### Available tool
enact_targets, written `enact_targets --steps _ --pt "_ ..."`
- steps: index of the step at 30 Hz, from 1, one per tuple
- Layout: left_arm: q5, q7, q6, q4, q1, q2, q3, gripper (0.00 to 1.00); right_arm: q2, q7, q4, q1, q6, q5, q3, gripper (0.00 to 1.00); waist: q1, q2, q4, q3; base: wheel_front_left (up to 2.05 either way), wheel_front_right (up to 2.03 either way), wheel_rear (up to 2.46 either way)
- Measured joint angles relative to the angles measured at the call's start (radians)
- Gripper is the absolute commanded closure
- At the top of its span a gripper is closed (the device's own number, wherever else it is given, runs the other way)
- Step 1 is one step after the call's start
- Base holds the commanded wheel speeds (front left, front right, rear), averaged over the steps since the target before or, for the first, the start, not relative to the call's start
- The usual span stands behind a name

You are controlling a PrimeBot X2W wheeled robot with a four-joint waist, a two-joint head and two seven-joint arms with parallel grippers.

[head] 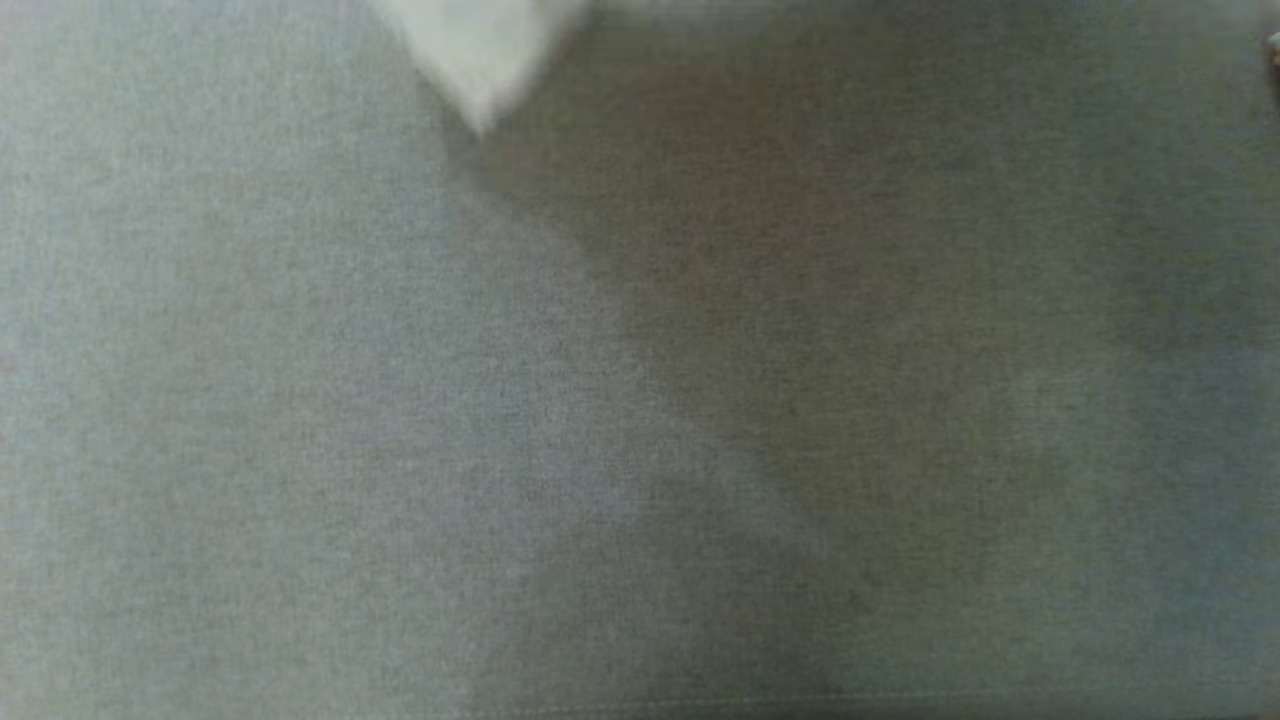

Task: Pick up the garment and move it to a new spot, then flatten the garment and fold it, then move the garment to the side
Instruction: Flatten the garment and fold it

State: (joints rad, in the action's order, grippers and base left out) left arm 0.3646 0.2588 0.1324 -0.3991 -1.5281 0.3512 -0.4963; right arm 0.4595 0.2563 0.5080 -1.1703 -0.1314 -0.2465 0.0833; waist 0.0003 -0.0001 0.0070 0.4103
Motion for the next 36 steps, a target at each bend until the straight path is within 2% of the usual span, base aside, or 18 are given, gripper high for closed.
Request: enact_targets --steps 4,7,9,16,21,27,32,36 --pt "0.04 0.002 0.0 0.138 0.08 0.067 -0.062 1.0 0.03 0.001 -0.012 0.032 0.0 -0.004 0.01 1.0 -0.0001 0.0 0.012 0.03 0.0 0.0 0.0" --pt "0.047 0.002 0.0 0.211 0.246 0.136 -0.074 1.0 0.036 0.001 -0.031 0.127 0.0 -0.024 0.008 1.0 -0.0002 0.0 0.025 0.041 0.0 0.0 0.0" --pt "0.047 0.002 0.0 0.246 0.375 0.159 -0.077 1.0 0.036 0.001 -0.038 0.213 0.0 -0.037 0.003 1.0 -0.0002 0.0 0.035 0.044 0.0 0.0 0.0" --pt "-0.018 0.002 -0.003 0.367 0.806 0.18 -0.052 1.0 0.032 0.0 -0.124 0.56 0.0 -0.091 -0.015 1.0 -0.0004 0.0 0.04 0.007 0.0 0.0 0.0" --pt "-0.062 0.002 -0.029 0.427 1.107 0.188 -0.045 1.0 0.013 0.0 -0.232 0.829 0.0 -0.099 -0.073 1.0 -0.0005 0.0001 0.033 -0.038 0.0 0.0 0.0" --pt "-0.074 0.001 -0.062 0.482 1.38 0.191 -0.015 1.0 -0.033 0.0 -0.353 1.172 0.0 -0.126 -0.103 1.0 -0.0006 0.0001 0.025 -0.091 0.0 0.0 0.0" --pt "-0.071 0.001 -0.071 0.537 1.495 0.193 0.016 1.0 -0.046 0.0 -0.444 1.31 0.0 -0.126 -0.137 1.0 -0.0006 0.0001 0.018 -0.112 0.0 0.0 0.0" --pt "-0.065 0.001 -0.072 0.574 1.515 0.194 0.052 1.0 -0.063 -0.018 -0.482 1.336 0.0 -0.125 -0.161 1.0 -0.0003 0.0001 0.016 -0.11 0.0 0.0 0.0"
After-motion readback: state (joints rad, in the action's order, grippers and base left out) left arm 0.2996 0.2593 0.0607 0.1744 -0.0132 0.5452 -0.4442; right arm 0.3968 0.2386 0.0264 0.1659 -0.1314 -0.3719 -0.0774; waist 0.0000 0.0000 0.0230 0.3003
